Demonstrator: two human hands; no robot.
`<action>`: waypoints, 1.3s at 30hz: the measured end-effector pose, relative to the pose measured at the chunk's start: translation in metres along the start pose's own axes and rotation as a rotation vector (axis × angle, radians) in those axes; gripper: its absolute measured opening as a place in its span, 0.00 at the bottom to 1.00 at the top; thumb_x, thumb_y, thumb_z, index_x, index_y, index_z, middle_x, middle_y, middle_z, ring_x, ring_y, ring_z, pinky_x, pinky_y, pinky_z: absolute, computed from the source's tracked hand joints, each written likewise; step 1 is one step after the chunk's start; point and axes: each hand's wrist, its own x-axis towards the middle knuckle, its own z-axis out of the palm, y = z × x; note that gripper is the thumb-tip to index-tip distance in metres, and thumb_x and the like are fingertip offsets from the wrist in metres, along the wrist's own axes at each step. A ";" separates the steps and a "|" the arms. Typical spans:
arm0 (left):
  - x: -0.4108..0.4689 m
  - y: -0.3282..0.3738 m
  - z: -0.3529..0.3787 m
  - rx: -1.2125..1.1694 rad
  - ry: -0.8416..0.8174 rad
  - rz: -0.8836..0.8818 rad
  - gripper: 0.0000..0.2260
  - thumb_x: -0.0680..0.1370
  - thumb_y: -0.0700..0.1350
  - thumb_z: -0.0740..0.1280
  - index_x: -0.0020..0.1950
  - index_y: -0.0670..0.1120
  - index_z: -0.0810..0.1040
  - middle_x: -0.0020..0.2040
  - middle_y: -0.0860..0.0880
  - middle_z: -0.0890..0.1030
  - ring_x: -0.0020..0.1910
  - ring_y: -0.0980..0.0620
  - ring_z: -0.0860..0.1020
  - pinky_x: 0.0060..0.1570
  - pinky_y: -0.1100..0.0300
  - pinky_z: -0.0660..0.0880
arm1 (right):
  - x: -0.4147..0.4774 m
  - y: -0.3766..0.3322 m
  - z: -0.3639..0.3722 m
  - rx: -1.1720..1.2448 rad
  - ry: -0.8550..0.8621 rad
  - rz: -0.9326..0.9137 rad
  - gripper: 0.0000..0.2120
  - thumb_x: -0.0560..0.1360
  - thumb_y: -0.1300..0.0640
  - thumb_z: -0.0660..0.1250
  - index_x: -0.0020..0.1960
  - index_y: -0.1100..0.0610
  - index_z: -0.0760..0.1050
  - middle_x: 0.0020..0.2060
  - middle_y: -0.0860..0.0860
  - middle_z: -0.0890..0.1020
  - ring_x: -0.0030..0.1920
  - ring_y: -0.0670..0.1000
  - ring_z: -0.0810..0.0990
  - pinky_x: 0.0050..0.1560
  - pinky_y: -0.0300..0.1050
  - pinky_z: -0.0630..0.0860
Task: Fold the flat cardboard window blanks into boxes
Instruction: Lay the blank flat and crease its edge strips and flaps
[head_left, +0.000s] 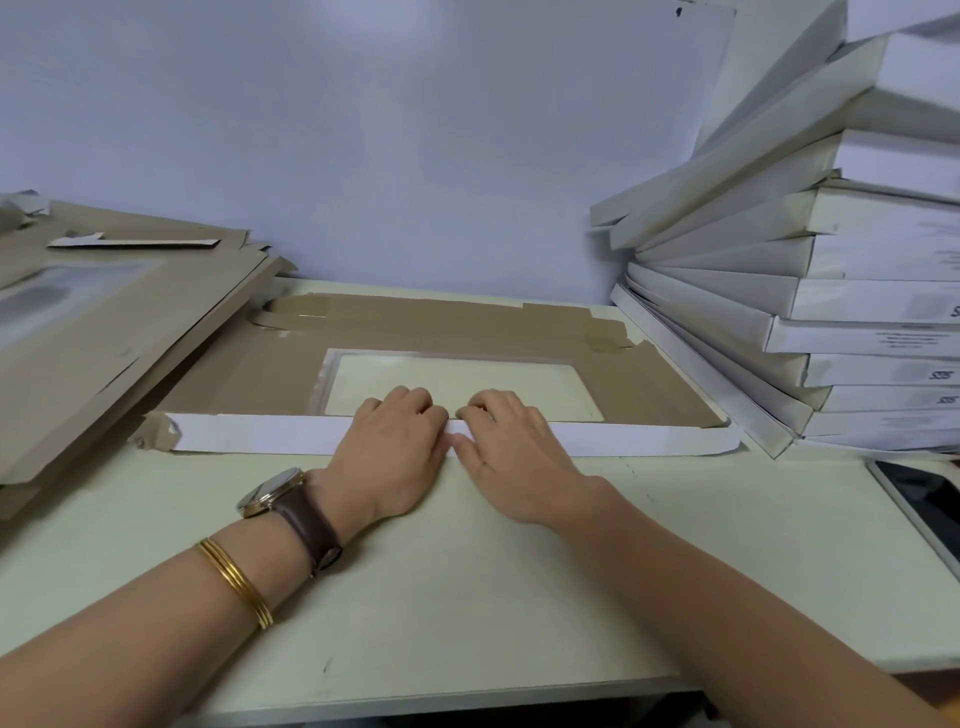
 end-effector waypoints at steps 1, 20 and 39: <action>-0.001 -0.002 0.000 -0.018 0.032 0.005 0.14 0.82 0.53 0.54 0.54 0.46 0.74 0.50 0.49 0.72 0.49 0.47 0.67 0.46 0.56 0.62 | 0.000 -0.001 0.001 -0.016 0.020 -0.006 0.16 0.82 0.48 0.52 0.61 0.56 0.71 0.58 0.52 0.70 0.59 0.54 0.67 0.58 0.48 0.65; -0.045 -0.118 -0.022 0.132 -0.034 -0.141 0.30 0.71 0.69 0.36 0.39 0.52 0.71 0.41 0.50 0.78 0.48 0.46 0.78 0.44 0.53 0.71 | -0.071 0.151 -0.030 -0.240 0.013 0.285 0.28 0.74 0.33 0.38 0.40 0.53 0.64 0.36 0.47 0.74 0.41 0.53 0.72 0.41 0.48 0.62; -0.048 -0.157 -0.021 0.152 0.001 -0.258 0.34 0.74 0.68 0.37 0.35 0.49 0.75 0.33 0.51 0.76 0.37 0.47 0.73 0.33 0.56 0.66 | -0.071 0.188 -0.027 -0.245 -0.036 0.373 0.41 0.69 0.24 0.33 0.50 0.51 0.73 0.35 0.46 0.75 0.42 0.54 0.74 0.39 0.47 0.66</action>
